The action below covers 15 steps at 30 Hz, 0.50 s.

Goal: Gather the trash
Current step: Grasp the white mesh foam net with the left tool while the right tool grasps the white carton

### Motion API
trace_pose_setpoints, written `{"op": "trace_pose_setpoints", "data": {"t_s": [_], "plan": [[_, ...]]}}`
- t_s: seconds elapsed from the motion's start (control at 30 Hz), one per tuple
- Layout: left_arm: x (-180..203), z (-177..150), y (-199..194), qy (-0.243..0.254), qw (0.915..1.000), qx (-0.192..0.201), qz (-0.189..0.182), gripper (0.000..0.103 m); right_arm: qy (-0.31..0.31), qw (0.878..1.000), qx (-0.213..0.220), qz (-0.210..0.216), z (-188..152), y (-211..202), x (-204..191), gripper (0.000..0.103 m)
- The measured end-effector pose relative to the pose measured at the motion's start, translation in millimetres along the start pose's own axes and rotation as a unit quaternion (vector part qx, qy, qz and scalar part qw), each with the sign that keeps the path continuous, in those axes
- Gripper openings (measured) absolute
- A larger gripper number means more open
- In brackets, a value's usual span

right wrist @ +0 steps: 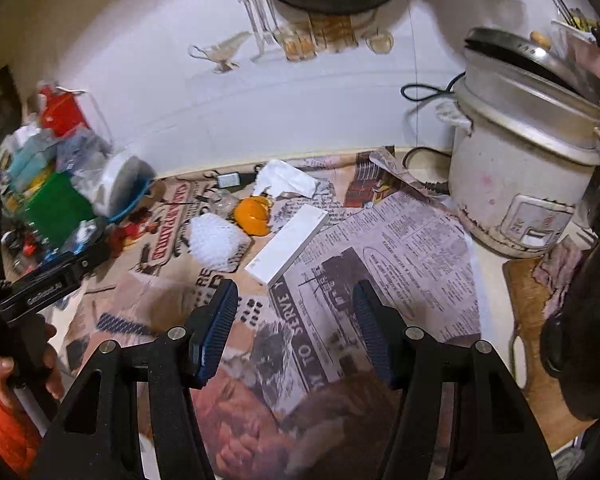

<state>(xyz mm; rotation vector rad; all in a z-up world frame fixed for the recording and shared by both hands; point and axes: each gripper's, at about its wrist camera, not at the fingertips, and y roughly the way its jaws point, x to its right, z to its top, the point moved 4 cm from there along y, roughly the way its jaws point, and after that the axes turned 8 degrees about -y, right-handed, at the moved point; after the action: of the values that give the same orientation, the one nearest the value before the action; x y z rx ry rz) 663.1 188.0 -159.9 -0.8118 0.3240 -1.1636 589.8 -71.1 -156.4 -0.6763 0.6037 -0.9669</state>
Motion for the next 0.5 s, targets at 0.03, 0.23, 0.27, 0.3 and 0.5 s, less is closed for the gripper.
{"op": "trace_pose_setpoints", "data": {"t_s": [0.03, 0.23, 0.27, 0.3, 0.5], "plan": [[-3.1, 4.0, 11.3, 0.004, 1.0000, -0.006, -0.002, 0.096, 0.005, 1.000, -0.008, -0.003, 2.7, 10.0, -1.4, 0.056], [-15.4, 23.7, 101.2, 0.021, 0.9967, -0.069, -0.037, 0.082, 0.029, 0.998, -0.058, -0.014, 13.5, 81.9, -12.9, 0.056], [-16.8, 24.6, 115.0, 0.016, 0.9954, -0.081, -0.049, 0.082, 0.035, 0.997, -0.065, -0.013, 13.4, 94.1, -14.6, 0.056], [-18.0, 25.2, 127.7, 0.008, 0.9939, -0.093, -0.059, 0.081, 0.042, 0.996, -0.072, -0.011, 12.9, 105.5, -16.3, 0.056], [-21.7, 22.3, 177.6, -0.024, 0.9839, -0.142, -0.106, 0.061, 0.066, 0.991, -0.115, -0.004, 8.8, 162.4, -27.6, 0.056]]}}
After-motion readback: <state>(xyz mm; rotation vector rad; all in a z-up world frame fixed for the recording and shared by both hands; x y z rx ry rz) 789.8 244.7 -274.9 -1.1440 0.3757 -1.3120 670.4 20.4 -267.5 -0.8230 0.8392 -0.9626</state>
